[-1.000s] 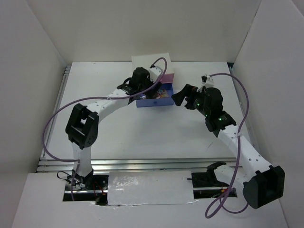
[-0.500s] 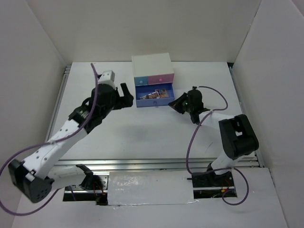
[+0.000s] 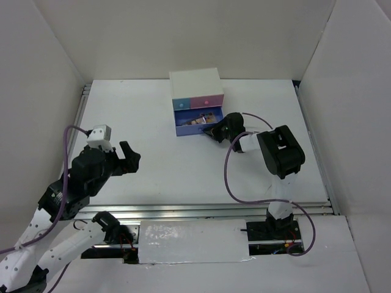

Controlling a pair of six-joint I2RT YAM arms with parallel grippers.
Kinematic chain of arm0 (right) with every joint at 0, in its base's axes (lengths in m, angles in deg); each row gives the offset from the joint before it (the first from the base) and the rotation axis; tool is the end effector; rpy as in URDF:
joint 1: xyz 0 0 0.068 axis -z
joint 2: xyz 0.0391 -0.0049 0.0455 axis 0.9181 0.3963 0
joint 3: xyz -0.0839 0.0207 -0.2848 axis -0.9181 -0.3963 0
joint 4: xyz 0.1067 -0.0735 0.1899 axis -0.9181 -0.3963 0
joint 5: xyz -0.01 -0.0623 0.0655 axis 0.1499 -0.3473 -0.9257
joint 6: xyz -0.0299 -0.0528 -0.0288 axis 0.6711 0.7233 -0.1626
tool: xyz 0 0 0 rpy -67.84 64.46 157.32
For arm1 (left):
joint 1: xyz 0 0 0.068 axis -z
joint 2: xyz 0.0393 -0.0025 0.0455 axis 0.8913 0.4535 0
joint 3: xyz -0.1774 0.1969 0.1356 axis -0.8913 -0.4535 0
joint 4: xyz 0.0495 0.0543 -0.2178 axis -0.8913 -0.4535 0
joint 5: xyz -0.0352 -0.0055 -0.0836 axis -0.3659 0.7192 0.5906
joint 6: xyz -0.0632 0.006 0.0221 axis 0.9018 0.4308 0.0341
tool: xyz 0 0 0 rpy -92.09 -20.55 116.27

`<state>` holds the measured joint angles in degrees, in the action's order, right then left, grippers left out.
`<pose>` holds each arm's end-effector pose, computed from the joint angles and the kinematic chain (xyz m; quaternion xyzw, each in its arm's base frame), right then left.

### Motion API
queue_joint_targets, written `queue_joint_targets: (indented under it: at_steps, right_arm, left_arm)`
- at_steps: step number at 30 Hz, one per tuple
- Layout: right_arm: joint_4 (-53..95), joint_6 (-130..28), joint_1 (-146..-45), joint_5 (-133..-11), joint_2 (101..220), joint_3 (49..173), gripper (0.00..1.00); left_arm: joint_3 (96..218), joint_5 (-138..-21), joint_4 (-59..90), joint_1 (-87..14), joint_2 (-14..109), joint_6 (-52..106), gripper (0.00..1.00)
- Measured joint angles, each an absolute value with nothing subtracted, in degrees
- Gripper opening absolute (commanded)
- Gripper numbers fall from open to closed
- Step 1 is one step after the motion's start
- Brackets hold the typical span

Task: Organize the makeup

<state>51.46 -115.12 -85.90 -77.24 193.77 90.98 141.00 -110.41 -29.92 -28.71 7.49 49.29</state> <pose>0.3830 0.1463 0.1671 0.3235 0.7954 0.4242 0.2877 0.0726 -0.0244 0.3649 -0.1049 0.8162 -0.1673 0.5430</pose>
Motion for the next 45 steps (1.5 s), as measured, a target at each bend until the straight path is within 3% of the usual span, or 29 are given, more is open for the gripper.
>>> queue_joint_targets:
  at_steps: [20,45]
  right_arm:
    - [57.21,-123.93,-85.92,-78.71,208.63,108.77,0.13]
    - [61.65,-127.07,-85.94,-76.65,213.04,112.75,0.17]
  left_arm:
    - [137.94,-107.17,-28.54,-31.07,6.64,45.45,0.99]
    - [137.57,-102.39,-27.07,-34.52,6.68,43.90,0.99]
